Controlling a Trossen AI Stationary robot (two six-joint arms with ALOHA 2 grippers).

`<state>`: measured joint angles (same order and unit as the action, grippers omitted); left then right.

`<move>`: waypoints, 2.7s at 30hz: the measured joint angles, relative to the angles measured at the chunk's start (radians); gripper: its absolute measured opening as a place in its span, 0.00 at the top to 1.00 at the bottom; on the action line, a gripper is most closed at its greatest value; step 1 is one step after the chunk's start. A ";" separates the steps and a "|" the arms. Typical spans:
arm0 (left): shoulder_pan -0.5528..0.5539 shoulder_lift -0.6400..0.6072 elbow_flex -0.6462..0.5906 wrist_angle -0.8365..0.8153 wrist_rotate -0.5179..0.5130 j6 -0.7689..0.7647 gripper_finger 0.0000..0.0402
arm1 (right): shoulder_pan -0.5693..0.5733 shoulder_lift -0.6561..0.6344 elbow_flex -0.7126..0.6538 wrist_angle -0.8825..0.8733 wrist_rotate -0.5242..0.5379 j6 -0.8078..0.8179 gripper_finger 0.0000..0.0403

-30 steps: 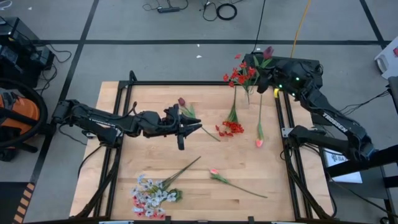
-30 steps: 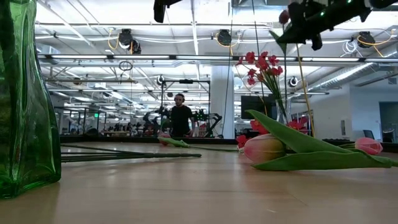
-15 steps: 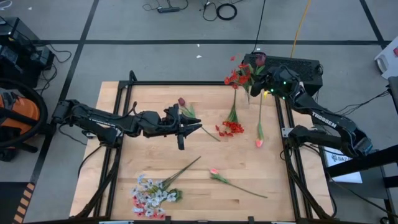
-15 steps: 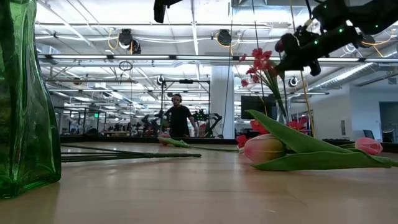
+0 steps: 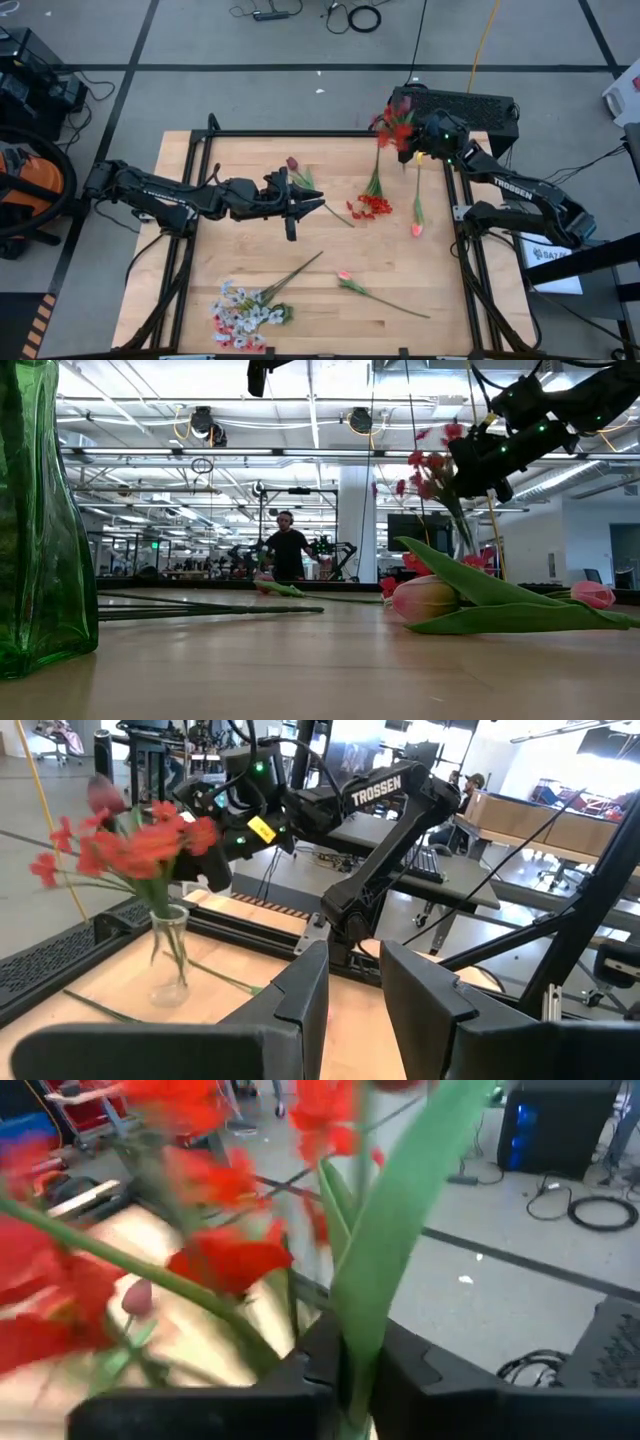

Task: Sort flowers into vase by color
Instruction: Put the bottom red flower into the transparent vase, then put the bottom pink flower into the green vase

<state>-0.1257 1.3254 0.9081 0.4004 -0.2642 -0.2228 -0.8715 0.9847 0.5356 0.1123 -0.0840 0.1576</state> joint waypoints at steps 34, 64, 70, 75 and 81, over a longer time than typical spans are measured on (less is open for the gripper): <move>0.000 0.001 0.000 -0.029 0.000 -0.008 0.75 | 0.000 -0.429 0.025 -0.400 0.085 -0.039 0.50; -0.126 -0.413 -0.093 -0.526 -0.138 -0.080 0.75 | 0.357 -0.494 0.173 -1.018 -0.112 0.657 0.72; -0.175 -0.470 -0.149 -0.525 -0.138 -0.113 0.75 | 0.574 -0.435 0.173 -0.903 -0.033 0.786 0.90; -0.203 -0.480 -0.151 -0.519 -0.138 -0.112 0.75 | 0.756 -0.291 0.173 -0.718 0.046 0.822 0.99; -0.226 -0.480 -0.151 -0.521 -0.137 -0.112 0.75 | 0.947 -0.064 0.172 -0.612 0.030 0.912 1.00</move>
<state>-0.3513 0.8453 0.7574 -0.1211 -0.4015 -0.3351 0.0752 0.9211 0.7078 -0.4998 -0.0536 1.0697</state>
